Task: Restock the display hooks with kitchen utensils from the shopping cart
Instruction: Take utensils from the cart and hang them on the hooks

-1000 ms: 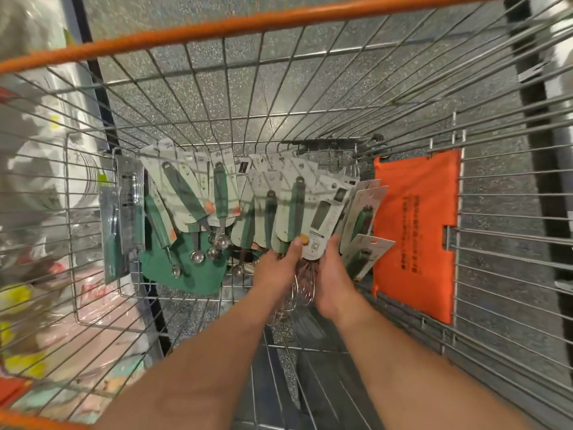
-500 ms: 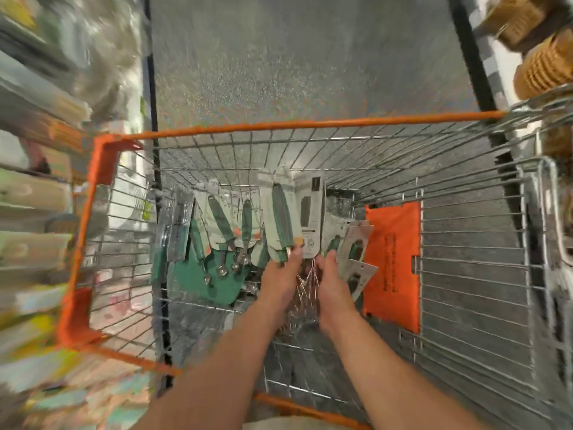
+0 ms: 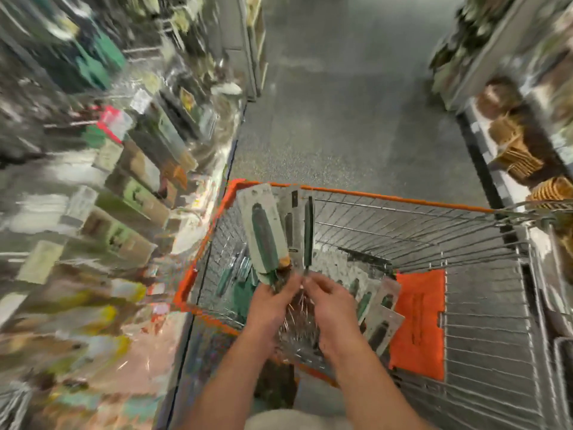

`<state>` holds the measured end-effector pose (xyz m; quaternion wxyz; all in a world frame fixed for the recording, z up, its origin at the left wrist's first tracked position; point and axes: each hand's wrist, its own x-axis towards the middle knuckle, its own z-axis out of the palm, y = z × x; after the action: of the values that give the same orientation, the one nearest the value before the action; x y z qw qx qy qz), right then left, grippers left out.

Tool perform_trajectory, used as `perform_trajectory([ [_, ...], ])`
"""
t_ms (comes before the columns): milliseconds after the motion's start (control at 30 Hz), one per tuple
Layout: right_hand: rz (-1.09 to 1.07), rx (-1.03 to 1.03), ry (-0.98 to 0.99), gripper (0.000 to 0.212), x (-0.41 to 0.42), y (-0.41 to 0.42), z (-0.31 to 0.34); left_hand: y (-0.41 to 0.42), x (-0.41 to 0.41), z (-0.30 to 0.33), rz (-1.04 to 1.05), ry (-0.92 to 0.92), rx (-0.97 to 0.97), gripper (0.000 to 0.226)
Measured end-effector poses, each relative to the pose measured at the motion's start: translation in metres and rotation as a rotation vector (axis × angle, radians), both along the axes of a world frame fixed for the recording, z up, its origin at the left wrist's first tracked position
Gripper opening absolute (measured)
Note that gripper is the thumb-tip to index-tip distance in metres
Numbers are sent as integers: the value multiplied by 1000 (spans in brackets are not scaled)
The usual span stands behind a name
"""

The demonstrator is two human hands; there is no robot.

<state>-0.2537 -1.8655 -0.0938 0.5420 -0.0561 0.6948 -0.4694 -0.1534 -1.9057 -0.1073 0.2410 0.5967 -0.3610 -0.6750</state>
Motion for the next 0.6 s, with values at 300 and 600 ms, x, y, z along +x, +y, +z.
perform_trajectory([
  [300,335,-140,144,19,120,-17,51,8,141,46,308,30,-145,41],
  [600,640,-285,-18,24,203,-37,78,22,229,67,775,107,-185,25],
])
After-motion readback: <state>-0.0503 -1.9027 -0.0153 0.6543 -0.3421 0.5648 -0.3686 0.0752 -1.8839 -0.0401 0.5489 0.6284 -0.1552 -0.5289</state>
